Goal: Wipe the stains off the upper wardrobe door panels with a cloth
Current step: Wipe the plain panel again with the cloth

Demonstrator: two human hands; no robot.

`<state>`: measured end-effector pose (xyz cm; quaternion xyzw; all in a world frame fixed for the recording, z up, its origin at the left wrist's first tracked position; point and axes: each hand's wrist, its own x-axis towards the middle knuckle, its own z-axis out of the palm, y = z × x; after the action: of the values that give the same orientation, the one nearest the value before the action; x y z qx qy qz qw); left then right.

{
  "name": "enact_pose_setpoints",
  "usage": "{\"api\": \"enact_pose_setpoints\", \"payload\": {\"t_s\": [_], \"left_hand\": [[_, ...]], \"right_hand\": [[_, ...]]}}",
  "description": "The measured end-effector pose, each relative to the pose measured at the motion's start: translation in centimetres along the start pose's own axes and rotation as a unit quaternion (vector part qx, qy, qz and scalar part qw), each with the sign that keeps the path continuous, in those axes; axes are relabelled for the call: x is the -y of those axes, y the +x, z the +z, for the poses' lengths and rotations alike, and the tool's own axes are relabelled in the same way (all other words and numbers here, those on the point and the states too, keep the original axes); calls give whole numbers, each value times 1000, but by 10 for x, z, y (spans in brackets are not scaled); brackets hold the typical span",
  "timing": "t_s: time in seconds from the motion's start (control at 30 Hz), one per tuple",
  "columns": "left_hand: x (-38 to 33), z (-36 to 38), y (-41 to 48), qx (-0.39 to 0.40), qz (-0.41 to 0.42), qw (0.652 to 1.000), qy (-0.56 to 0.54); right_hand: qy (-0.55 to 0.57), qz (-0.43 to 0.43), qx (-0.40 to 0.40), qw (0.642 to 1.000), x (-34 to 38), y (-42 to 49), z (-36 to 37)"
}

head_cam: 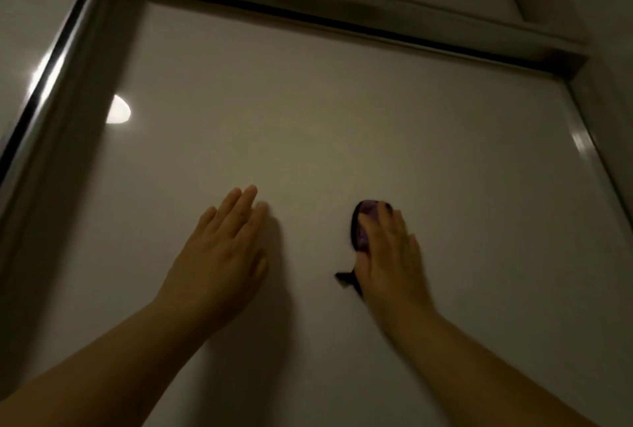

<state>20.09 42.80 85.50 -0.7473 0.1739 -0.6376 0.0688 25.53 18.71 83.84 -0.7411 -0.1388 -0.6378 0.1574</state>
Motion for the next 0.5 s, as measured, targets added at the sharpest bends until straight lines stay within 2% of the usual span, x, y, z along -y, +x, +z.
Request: {"api": "enact_pose_setpoints", "payload": {"t_s": [0.17,0.3,0.4,0.5], "left_hand": [[-13,2,4,-2,5,1000,6],[-32,-5,13,-27,10,1000,-4],[-37,-13,14,-40,12,999,-9],[-32,-15,9,-33,10,999,-6]], "right_hand": [[-12,-141,24,990,23,-54,16],[-54,-213,62,974,-6,-47,1],[-68,-165,61,982,-42,-33,-18],[-39,-23,50,998,-64,-33,-27]]}}
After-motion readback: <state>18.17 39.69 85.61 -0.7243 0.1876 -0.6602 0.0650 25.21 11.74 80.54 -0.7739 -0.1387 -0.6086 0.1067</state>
